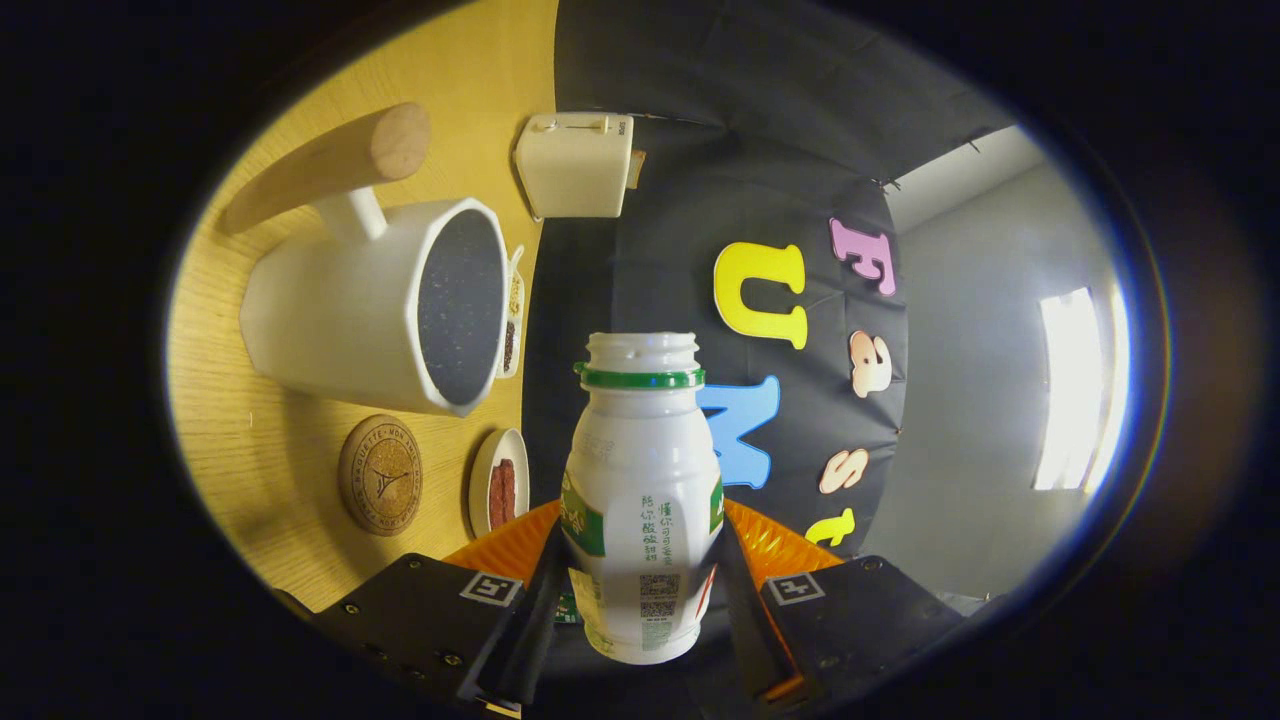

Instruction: Take the bottle from table, then pour the juice into the cup, finally place the bottle on the coaster

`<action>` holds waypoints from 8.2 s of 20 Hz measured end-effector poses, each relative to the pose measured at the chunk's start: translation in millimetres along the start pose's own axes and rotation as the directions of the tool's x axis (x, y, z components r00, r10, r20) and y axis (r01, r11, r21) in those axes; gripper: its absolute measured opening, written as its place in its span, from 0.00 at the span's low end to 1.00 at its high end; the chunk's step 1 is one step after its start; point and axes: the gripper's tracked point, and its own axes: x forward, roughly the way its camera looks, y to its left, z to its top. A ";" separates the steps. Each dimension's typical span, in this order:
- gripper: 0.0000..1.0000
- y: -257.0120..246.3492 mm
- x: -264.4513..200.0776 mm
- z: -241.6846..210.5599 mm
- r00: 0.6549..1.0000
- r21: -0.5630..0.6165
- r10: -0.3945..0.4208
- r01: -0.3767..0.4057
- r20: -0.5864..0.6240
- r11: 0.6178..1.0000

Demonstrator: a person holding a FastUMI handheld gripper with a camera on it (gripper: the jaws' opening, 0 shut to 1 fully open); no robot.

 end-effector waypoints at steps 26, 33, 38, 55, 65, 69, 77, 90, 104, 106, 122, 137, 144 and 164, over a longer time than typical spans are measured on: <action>0.74 -21.3 1.2 -8.1 0.999 -0.080 -0.042 0.042 0.002 0.996; 0.74 -27.8 1.6 -8.0 0.999 -0.098 -0.052 0.052 0.007 0.994; 0.74 -32.9 2.1 -8.4 0.998 -0.111 -0.059 0.060 0.009 0.992; 0.74 -50.1 4.5 -10.3 0.997 -0.156 -0.078 0.080 0.017 0.985; 0.74 -58.6 4.7 -8.3 0.996 -0.190 -0.089 0.092 0.028 0.977; 0.74 -62.2 4.9 -5.6 0.995 -0.211 -0.094 0.100 0.039 0.972; 0.74 -66.7 5.1 1.7 0.992 -0.272 -0.102 0.117 0.068 0.955; 0.74 -62.5 5.5 14.1 0.988 -0.398 -0.107 0.145 0.115 0.906; 0.74 -44.6 5.5 43.5 0.967 -0.573 -0.111 0.226 0.228 0.788; 0.74 -38.4 1.2 44.5 0.964 -0.597 -0.103 0.233 0.244 0.768; 0.74 -16.7 -1.2 50.5 0.962 -0.645 -0.067 0.227 0.263 0.730; 0.74 -10.3 -1.8 51.0 0.965 -0.651 -0.052 0.212 0.256 0.729; 0.74 -8.6 7.8 27.1 0.988 -0.385 0.009 0.053 0.156 0.921; 0.74 -14.7 16.9 8.0 0.982 0.699 0.129 -0.190 0.140 0.689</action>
